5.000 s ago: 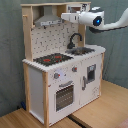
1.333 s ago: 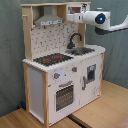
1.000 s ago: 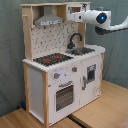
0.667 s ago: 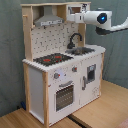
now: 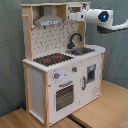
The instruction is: Play with the kitchen
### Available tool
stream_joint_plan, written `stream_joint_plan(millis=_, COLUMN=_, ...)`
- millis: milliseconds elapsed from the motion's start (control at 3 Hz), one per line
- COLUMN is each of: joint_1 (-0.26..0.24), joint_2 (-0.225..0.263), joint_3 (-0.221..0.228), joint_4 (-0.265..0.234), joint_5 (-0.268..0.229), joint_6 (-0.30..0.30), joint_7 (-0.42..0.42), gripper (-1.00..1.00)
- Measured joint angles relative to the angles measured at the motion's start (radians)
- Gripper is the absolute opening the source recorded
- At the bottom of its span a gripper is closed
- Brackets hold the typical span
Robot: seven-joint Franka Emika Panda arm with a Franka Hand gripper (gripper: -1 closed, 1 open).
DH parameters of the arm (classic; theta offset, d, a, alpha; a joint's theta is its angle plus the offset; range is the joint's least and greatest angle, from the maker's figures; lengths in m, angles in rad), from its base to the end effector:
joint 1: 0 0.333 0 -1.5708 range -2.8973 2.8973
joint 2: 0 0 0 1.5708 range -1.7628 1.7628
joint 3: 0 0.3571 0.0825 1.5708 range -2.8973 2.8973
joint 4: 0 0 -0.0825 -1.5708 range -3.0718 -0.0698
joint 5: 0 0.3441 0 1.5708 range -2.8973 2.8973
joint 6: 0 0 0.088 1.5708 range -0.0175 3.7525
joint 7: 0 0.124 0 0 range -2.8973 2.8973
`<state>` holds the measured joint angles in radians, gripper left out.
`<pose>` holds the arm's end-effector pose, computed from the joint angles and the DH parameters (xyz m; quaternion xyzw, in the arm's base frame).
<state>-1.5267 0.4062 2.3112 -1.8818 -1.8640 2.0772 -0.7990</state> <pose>0.4556 0.2108 0.7486 0.3350 0.6290 0.1803 0.6779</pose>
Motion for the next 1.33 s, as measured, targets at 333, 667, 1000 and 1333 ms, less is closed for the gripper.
stream_joint_plan(millis=333, joint_1=0.003, joint_2=-0.005, joint_3=-0.038, joint_4=0.019, joint_5=0.000, joint_6=0.035, joint_7=-0.003, gripper=1.00)
stream_joint_plan(millis=667, joint_1=0.004, joint_2=-0.006, joint_3=-0.038, joint_4=0.020, joint_5=0.000, joint_6=0.036, joint_7=-0.003, gripper=-1.00)
stream_joint_plan(millis=1000, joint_1=0.012, joint_2=-0.026, joint_3=-0.054, joint_4=0.033, joint_5=0.000, joint_6=0.073, joint_7=-0.002, gripper=-1.00)
stream_joint_plan(millis=1333, joint_1=0.013, joint_2=-0.029, joint_3=-0.056, joint_4=0.033, joint_5=0.000, joint_6=0.074, joint_7=-0.002, gripper=-1.00)
